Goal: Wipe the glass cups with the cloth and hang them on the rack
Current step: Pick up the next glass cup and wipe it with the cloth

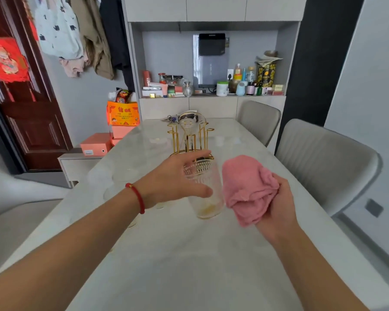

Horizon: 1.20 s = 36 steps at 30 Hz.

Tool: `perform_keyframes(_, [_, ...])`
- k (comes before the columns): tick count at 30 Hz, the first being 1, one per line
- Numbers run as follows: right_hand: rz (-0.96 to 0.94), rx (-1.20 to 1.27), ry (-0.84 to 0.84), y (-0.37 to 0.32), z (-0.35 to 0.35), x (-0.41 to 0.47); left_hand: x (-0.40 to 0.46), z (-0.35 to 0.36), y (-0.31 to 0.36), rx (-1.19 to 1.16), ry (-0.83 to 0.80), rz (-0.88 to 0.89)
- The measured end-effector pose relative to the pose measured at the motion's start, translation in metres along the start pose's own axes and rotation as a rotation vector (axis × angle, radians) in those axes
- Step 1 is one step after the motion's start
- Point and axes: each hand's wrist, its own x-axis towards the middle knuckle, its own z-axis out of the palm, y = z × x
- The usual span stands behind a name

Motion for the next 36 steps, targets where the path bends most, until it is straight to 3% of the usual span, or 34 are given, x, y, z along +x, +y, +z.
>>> perform_keyframes(9, [-0.045, 0.219, -0.06, 0.008, -0.004, 0.033, 0.049, 0.08, -0.025, -0.641, 0.264, -0.191])
perform_keyframes(13, [-0.08, -0.119, -0.03, 0.023, -0.005, 0.053, 0.054, 0.102, -0.051, -0.781, 0.353, -0.228])
perform_keyframes(18, [-0.152, -0.586, -0.044, 0.048, -0.009, 0.066, 0.053, 0.118, -0.064, -0.749, 0.469, -0.164])
perform_keyframes(20, [-0.139, -0.666, -0.014, 0.055, -0.008, 0.067, 0.052, 0.126, -0.067, -0.698, 0.49, -0.12])
perform_keyframes(28, [-0.129, -0.439, 0.354, 0.055, -0.005, 0.069, 0.036, 0.138, -0.069, -0.719, 0.248, -0.036])
perform_keyframes(32, [-0.048, -0.275, 0.27, 0.055, -0.001, 0.06, 0.031, 0.137, -0.071, -0.696, 0.218, -0.003])
perform_keyframes(36, [-0.035, -0.063, 0.011, 0.04, -0.003, 0.05, 0.029, 0.131, -0.069, -0.727, 0.339, -0.054])
